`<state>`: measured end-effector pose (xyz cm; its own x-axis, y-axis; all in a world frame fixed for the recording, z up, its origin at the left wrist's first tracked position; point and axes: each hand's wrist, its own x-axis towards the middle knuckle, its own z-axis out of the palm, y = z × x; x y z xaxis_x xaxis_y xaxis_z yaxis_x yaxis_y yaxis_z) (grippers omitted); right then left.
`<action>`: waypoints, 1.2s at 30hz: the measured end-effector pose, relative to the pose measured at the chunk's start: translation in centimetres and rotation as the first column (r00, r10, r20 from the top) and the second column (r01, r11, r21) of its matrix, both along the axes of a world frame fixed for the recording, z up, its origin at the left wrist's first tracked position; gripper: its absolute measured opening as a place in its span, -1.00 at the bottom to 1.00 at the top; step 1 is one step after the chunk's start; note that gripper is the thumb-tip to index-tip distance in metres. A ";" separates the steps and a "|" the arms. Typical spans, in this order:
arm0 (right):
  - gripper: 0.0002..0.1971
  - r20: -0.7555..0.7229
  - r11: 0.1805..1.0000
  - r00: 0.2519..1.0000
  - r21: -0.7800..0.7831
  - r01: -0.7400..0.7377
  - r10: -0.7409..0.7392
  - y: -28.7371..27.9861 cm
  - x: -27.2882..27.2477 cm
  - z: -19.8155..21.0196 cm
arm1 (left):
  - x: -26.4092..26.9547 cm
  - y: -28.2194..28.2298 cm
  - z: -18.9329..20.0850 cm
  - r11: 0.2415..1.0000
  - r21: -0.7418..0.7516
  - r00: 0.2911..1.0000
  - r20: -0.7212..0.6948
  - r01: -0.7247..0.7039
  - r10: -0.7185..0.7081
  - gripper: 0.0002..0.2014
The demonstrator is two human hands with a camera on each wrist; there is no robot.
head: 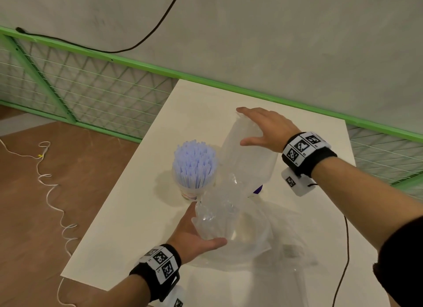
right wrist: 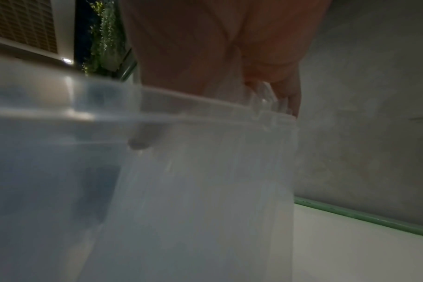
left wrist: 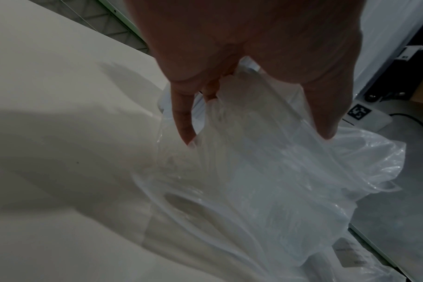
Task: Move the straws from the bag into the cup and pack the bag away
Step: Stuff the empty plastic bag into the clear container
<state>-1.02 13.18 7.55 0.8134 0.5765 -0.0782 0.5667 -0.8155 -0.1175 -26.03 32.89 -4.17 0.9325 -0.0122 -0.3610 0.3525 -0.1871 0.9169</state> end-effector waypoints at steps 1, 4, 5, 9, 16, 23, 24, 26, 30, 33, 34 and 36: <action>-0.20 0.011 1.000 1.000 -0.022 0.002 -0.002 0.1 -0.1 0.0 | 0.0 0.0 0.1 1.000 0.000 1.000 -0.001 0.000 0.000 -0.22; -0.31 0.063 0.991 0.998 -0.133 -0.006 0.015 0.8 -1.2 -0.4 | 0.0 0.0 0.1 1.000 -0.004 1.000 -0.007 -0.008 0.008 -0.25; -0.31 0.067 0.986 0.998 -0.164 -0.007 0.018 0.9 -1.4 -0.5 | 0.0 0.0 0.1 1.000 -0.007 1.000 -0.006 -0.010 0.010 -0.24; -0.17 -0.017 0.995 1.000 -0.098 0.019 -0.021 0.7 -1.0 0.2 | 0.0 -0.1 0.0 1.000 -0.010 1.000 0.013 0.005 -0.005 -0.21; -0.38 0.017 0.987 0.988 0.047 0.155 -0.156 3.0 -1.3 0.0 | 0.0 0.0 -0.3 1.000 -0.005 1.000 0.019 0.002 -0.002 -0.21; -0.44 -0.065 0.995 0.993 0.012 0.101 -0.100 1.7 -0.8 -0.1 | 0.0 -0.1 -0.4 1.000 -0.009 1.000 0.019 0.000 0.000 -0.23; -0.43 -0.102 0.995 0.990 0.028 0.100 -0.096 1.5 -1.0 0.4 | 0.1 -0.1 -0.4 1.000 -0.007 1.000 0.024 0.002 -0.002 -0.22; -0.44 -0.084 0.969 0.991 0.219 0.118 -0.102 1.1 -1.9 1.8 | 0.1 -0.1 -0.5 1.000 -0.001 0.999 0.034 0.006 -0.006 -0.20; -0.51 0.100 0.844 0.995 0.535 -0.030 -0.028 -0.5 -6.9 4.0 | 0.1 0.1 -0.9 1.000 0.000 1.000 0.028 0.013 -0.013 -0.19; -0.45 -0.141 0.863 0.984 0.505 -0.021 0.106 -1.1 -12.4 3.6 | -0.3 0.3 -1.2 0.999 -0.040 1.000 0.009 0.005 -0.004 -0.24; -0.39 -0.217 0.883 0.968 0.470 -0.009 0.126 -1.2 -13.8 3.2 | -0.4 0.3 -1.3 0.999 -0.046 1.000 0.012 0.007 -0.007 -0.26; -0.25 -0.292 0.916 0.945 0.401 -0.019 0.148 -1.1 -15.6 2.2 | -0.6 0.4 -1.4 0.999 -0.046 0.999 0.032 0.024 -0.022 -0.26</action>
<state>-16.59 12.08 9.79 0.7320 0.6772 -0.0743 0.5125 -0.6193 -0.5949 -26.61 33.32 -5.55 0.9426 -0.0500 -0.3301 0.3195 -0.1519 0.9353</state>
